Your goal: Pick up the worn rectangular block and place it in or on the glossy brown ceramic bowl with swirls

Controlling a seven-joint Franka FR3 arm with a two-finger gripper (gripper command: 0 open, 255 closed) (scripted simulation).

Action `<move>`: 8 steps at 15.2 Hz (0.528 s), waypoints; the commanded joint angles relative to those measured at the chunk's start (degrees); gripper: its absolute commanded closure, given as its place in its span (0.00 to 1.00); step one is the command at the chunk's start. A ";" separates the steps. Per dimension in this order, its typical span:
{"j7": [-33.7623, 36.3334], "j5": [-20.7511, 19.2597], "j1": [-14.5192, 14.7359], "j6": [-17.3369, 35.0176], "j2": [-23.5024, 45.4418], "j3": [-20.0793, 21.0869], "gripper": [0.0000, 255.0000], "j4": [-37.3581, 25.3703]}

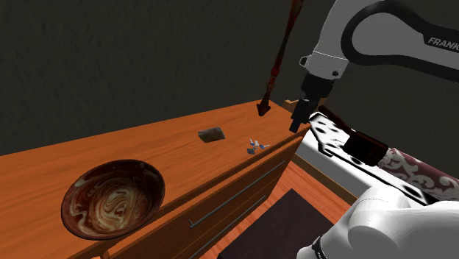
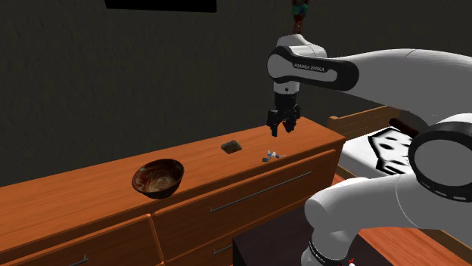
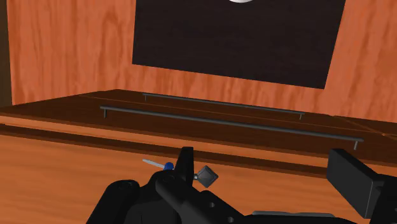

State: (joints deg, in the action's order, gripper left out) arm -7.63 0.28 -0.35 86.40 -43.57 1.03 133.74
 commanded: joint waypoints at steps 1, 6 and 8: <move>0.00 0.00 0.00 0.00 0.00 0.00 0.00 0.00; -5.38 -3.65 2.69 10.11 7.46 2.25 0.00 0.22; -7.20 -5.24 3.60 14.02 10.60 3.23 0.00 -0.01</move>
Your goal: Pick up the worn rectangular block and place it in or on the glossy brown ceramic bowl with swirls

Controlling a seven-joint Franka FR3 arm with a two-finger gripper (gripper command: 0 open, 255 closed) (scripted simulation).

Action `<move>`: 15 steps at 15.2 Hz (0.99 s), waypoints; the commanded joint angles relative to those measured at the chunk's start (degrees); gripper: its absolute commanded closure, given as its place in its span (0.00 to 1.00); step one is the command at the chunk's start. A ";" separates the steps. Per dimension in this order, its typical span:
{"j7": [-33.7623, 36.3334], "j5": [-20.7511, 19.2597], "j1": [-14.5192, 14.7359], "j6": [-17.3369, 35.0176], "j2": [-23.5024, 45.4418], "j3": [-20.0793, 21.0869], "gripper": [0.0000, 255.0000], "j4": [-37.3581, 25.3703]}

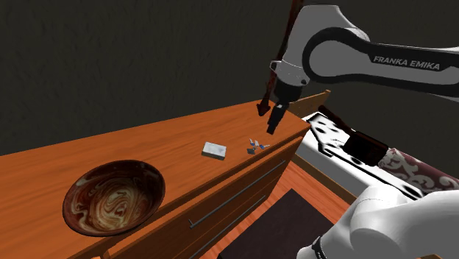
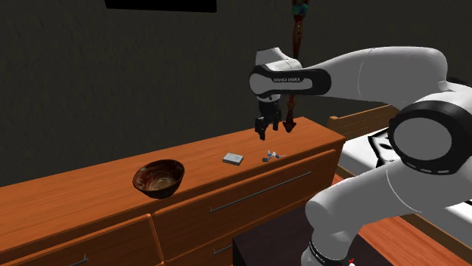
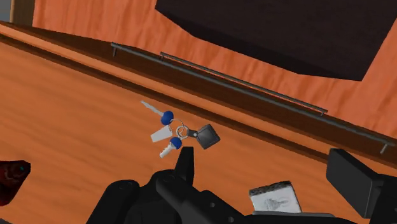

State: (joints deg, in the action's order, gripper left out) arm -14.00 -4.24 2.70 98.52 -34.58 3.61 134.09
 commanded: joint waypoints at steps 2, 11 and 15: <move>-2.47 -2.44 1.36 5.70 4.81 1.68 0.00 -0.75; -7.06 -12.60 3.83 21.05 19.67 6.94 0.00 -4.34; -7.46 -19.02 4.62 26.60 26.46 9.33 0.00 -6.80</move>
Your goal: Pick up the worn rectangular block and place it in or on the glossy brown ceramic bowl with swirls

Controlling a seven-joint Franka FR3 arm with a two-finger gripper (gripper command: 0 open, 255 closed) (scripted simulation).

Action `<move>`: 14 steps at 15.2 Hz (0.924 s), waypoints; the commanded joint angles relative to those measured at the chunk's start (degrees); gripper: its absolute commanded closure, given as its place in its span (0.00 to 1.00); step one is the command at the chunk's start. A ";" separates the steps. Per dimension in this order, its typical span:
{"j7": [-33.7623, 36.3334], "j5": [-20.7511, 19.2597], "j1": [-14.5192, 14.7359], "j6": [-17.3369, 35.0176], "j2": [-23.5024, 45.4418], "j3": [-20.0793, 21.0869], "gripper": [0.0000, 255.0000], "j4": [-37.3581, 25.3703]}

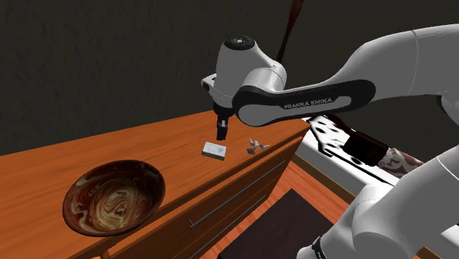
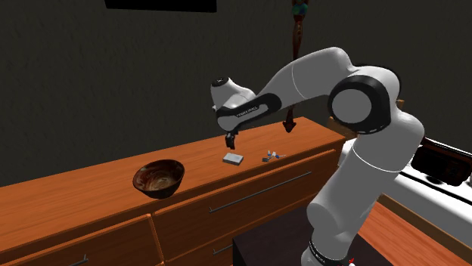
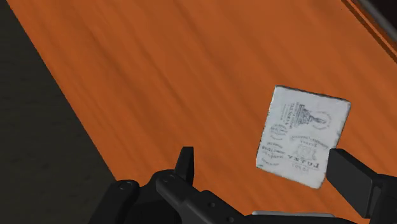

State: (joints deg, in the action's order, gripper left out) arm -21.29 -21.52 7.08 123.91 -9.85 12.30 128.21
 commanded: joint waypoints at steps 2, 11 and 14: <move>0.02 -5.48 0.68 3.61 5.16 1.73 0.00 -2.35; 2.11 -10.38 -0.09 9.27 10.41 1.18 0.00 -1.86; 2.11 -10.38 -0.09 9.27 10.41 1.17 0.00 -1.86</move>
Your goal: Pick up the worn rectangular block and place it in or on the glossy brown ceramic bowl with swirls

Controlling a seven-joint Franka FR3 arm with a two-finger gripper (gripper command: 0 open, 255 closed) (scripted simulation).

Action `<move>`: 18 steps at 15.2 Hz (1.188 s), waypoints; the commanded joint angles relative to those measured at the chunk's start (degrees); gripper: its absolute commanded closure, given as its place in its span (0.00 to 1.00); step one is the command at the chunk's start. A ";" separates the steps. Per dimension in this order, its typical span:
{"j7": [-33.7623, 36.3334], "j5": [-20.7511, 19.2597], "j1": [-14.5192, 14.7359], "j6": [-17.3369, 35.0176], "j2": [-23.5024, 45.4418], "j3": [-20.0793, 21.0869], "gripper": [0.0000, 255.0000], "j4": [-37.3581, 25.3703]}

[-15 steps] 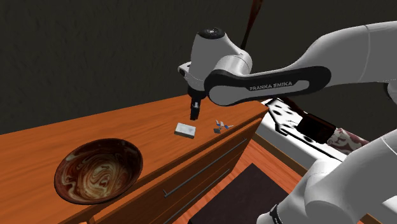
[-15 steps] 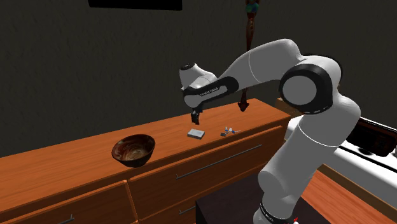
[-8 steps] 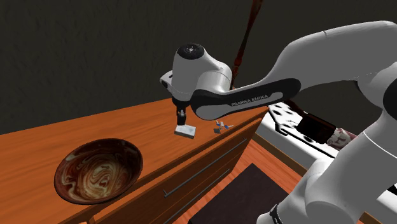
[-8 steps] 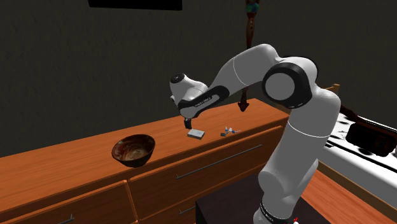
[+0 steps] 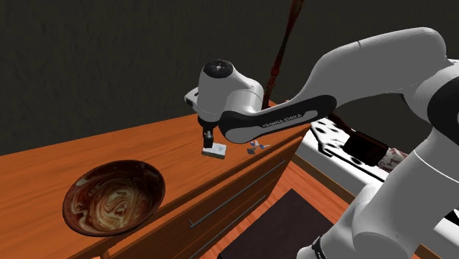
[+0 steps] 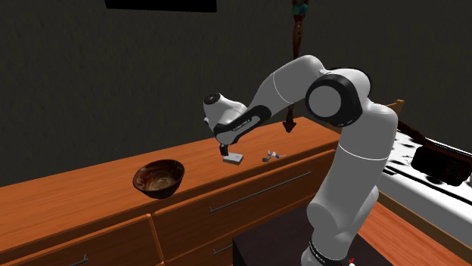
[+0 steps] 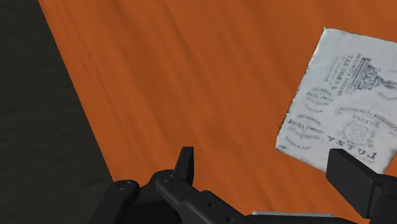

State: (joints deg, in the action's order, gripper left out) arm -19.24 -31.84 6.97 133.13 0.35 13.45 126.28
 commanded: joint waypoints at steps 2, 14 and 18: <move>0.06 -0.05 0.03 0.05 0.21 0.02 0.00 0.07; -0.02 0.02 0.03 0.03 0.07 0.00 1.00 0.15; -12.08 28.74 -2.91 -1.80 -3.42 -3.35 0.00 1.01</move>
State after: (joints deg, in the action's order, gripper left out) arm -25.84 -21.38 5.27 132.26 -2.15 11.56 127.17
